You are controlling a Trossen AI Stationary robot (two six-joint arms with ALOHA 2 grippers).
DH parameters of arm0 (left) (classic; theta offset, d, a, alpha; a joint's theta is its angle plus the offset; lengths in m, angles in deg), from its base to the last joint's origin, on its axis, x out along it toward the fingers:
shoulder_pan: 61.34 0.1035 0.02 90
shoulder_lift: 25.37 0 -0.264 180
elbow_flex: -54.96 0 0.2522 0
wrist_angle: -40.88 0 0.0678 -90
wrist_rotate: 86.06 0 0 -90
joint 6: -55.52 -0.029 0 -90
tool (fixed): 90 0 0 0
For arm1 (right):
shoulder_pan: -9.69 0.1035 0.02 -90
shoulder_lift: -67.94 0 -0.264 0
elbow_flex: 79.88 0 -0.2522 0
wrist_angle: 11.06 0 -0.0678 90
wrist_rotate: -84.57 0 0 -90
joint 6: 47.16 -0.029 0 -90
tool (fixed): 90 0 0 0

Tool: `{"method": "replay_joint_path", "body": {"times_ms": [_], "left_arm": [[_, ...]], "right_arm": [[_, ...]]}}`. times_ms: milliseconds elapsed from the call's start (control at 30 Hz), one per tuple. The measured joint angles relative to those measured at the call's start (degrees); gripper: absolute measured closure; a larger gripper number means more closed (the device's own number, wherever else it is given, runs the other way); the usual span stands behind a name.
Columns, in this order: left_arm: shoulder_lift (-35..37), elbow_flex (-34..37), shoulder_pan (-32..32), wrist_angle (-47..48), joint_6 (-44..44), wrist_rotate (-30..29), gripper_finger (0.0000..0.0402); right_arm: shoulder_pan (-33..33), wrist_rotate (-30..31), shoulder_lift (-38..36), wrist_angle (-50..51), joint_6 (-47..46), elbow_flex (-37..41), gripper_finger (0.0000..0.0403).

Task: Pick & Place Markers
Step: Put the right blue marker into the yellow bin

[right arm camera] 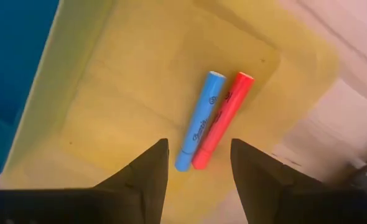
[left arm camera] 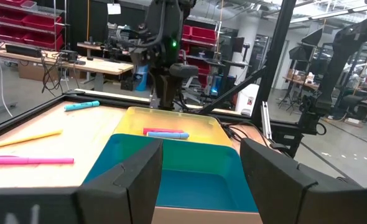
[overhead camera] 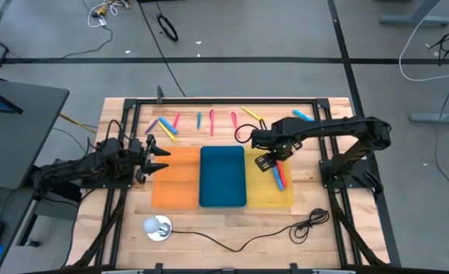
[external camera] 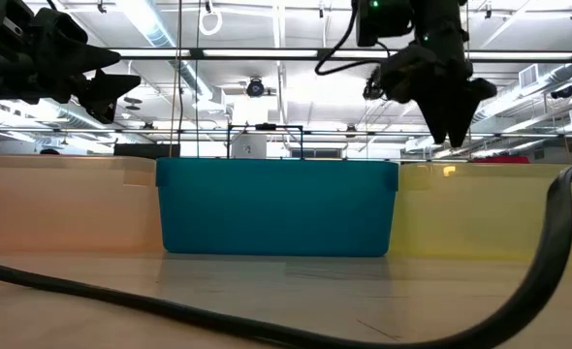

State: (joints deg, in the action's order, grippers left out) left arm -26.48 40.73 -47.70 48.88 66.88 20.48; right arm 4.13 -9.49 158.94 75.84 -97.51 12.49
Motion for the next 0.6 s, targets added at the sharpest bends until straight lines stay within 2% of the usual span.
{"method": "replay_joint_path", "body": {"times_ms": [167,367,600], "left_arm": [[0.0,0.0,0.0,0.0,0.0,0.0,0.0179],[0.0,0.0,0.0,0.0,0.0,0.0,0.0179],[0.0,0.0,0.0,0.0,0.0,0.0,0.0179]], "right_arm": [[0.0,-0.2,0.0,2.7,2.6,-3.3,0.0229],[0.0,-3.9,0.0,7.0,3.2,-6.2,0.0229],[0.4,-4.1,0.1,10.9,6.1,-9.9,0.0229]]}}
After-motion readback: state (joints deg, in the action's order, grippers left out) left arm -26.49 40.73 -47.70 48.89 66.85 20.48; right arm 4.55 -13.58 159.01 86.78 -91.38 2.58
